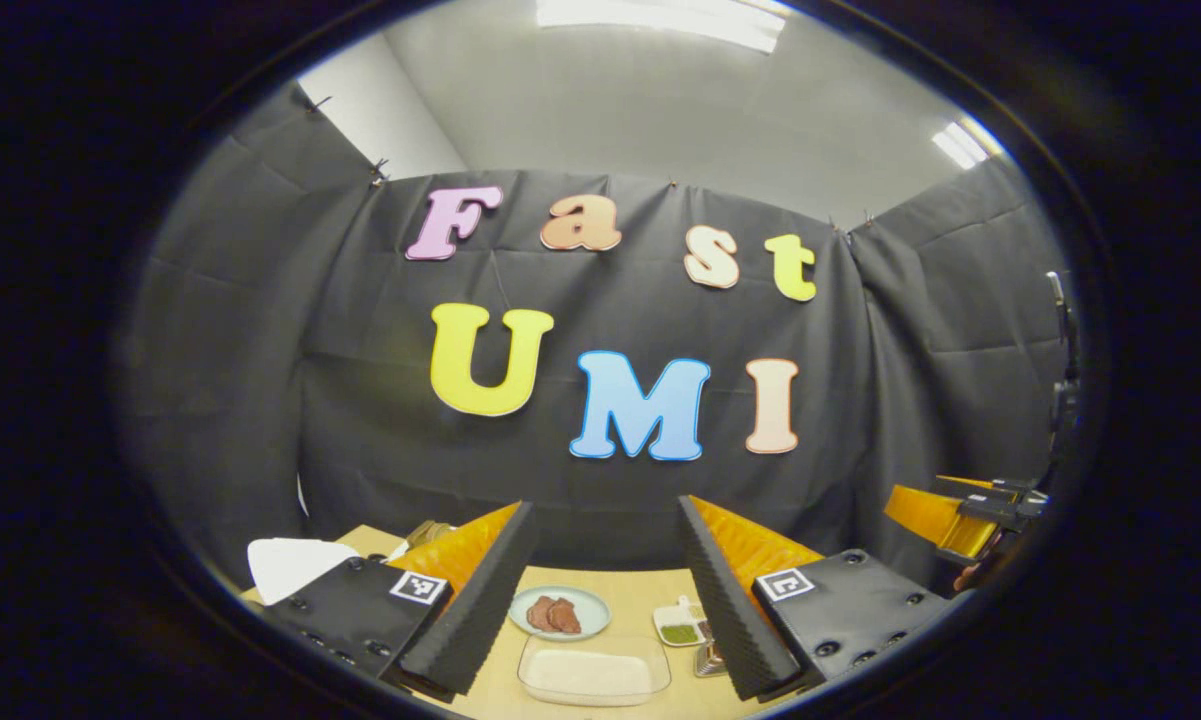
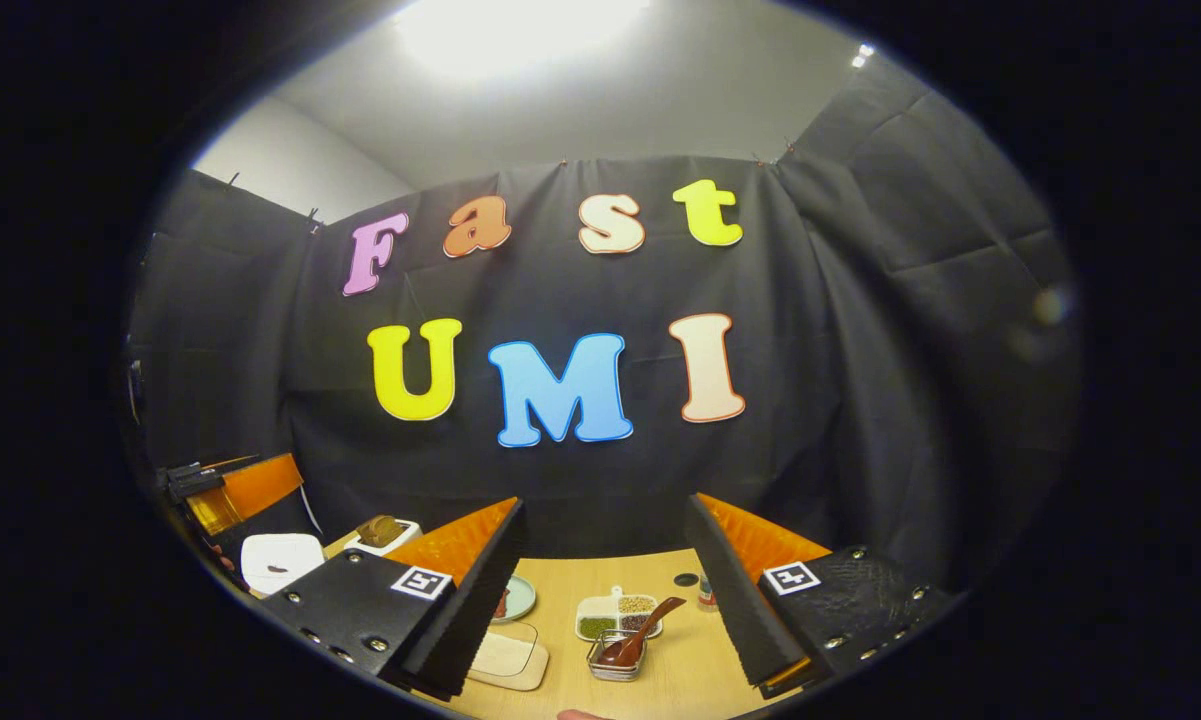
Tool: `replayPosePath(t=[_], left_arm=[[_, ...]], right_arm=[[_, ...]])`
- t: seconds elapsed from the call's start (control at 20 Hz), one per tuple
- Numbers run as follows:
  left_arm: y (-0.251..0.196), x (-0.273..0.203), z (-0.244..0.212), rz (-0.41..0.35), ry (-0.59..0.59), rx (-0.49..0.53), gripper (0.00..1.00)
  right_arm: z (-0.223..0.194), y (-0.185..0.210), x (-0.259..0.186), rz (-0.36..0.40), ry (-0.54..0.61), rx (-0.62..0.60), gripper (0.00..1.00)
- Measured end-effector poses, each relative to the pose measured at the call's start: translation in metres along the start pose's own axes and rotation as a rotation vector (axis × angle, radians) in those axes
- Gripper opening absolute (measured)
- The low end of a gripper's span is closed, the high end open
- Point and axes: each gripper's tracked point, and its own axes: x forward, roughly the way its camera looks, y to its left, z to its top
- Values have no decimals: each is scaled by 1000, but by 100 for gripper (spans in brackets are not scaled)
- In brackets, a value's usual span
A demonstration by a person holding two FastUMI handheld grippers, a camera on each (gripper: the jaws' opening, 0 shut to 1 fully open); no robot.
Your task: Close the left gripper, press the button to open the rice cooker; take a wooden spoon from the chopstick holder with the right hand, scoop a spoonful of rice and pour it into the rice cooker, then put the wooden spoon back into the chopstick holder.
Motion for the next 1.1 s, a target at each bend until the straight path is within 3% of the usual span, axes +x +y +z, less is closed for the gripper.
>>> replayPosePath(t=[0.45, 0.85, 1.0, 1.1], left_arm=[[39, 6, 6, 12, -20, 17, 97], [85, -1, -5, 95, -5, 52, 97], [105, -4, -18, 123, 26, 70, 87], [125, -8, -30, 157, 65, 82, 55]], right_arm=[[8, 34, -2, 9, -39, -40, 97], [-11, 52, 8, 60, 4, -41, 98], [-22, 61, 12, 100, 32, -54, 98], [-31, 65, 15, 119, 60, -47, 98]])
